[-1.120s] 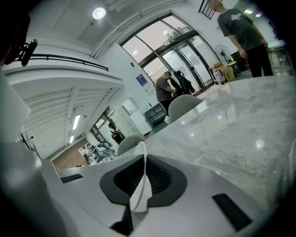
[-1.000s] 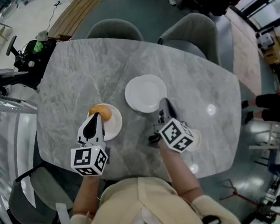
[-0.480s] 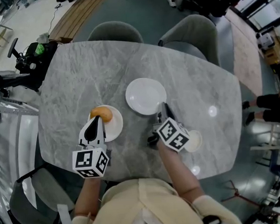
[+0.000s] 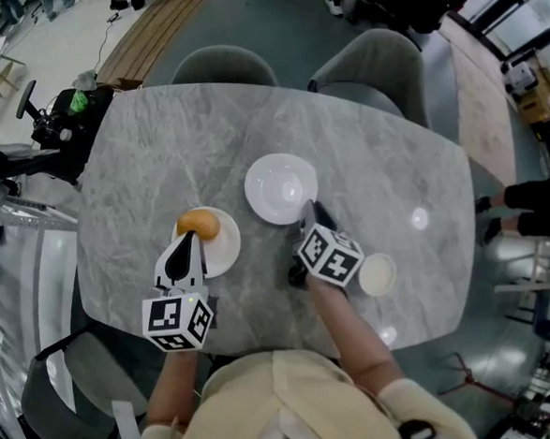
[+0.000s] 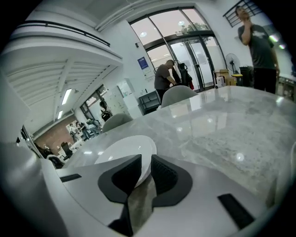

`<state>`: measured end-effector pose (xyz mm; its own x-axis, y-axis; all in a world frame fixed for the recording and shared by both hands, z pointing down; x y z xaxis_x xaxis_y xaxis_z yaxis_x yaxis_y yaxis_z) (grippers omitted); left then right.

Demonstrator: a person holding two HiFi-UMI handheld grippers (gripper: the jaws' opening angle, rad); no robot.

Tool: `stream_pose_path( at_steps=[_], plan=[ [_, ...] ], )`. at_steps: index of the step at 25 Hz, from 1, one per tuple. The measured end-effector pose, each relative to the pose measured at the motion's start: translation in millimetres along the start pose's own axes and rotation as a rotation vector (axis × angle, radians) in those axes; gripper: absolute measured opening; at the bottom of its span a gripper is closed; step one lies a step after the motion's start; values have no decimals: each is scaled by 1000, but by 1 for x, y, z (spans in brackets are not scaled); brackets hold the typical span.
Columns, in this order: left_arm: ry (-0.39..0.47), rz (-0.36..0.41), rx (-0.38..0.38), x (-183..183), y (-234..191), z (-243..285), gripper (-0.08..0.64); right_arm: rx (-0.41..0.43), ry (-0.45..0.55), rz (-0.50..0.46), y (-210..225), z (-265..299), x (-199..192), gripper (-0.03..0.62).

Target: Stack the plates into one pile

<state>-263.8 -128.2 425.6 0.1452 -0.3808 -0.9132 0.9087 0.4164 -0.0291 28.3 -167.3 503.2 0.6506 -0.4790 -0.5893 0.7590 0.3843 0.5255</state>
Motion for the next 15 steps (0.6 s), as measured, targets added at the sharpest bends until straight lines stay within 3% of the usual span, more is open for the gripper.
stream_pose_path(
  at_steps=[7,15],
  plan=[
    [11,9,-11,3,13,-6,3,45,17,-66,-5,-10,6,74],
    [51,19,-23,17,40,-16,3,177,10,-135,-13,-57,19,73]
  ],
)
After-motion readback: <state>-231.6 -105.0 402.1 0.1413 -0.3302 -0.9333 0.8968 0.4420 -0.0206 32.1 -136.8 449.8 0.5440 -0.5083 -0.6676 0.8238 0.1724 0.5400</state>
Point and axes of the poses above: the fingertips, and each gripper's own axes: z forward along the fingers, y to its right, x out of its top, the point moved 7 cm from there along -z, backward along the fingers, and after that the axes turned 15 degrees about z, right-handed, at the moved point
